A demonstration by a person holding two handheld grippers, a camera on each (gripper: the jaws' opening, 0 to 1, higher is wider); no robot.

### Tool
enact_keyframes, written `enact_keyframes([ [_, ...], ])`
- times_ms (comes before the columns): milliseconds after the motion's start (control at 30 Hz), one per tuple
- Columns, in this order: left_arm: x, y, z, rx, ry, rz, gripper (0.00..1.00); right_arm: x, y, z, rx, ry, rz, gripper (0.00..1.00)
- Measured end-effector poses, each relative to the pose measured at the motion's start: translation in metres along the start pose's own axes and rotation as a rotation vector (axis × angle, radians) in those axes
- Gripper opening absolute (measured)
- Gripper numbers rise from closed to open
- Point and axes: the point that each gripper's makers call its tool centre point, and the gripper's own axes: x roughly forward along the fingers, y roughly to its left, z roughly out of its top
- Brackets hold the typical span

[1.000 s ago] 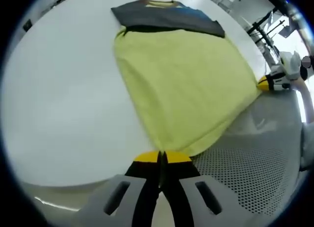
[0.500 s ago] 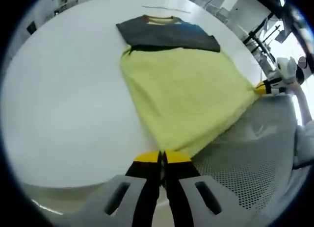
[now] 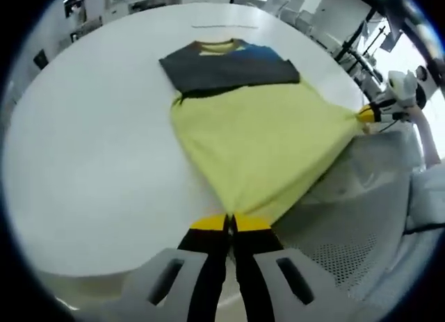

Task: Fold the garment on the visible template until the final outline fits inside the template.

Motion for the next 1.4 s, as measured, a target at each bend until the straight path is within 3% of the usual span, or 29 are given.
enact_keyframes([
  [700, -0.030, -0.019, -0.012, 0.024, -0.021, 0.007, 0.00, -0.035, 0.014, 0.002, -0.039, -0.030, -0.013, 0.02],
  [1400, -0.068, -0.029, -0.012, 0.055, -0.028, 0.032, 0.00, -0.074, 0.035, 0.003, -0.105, 0.008, 0.003, 0.02],
])
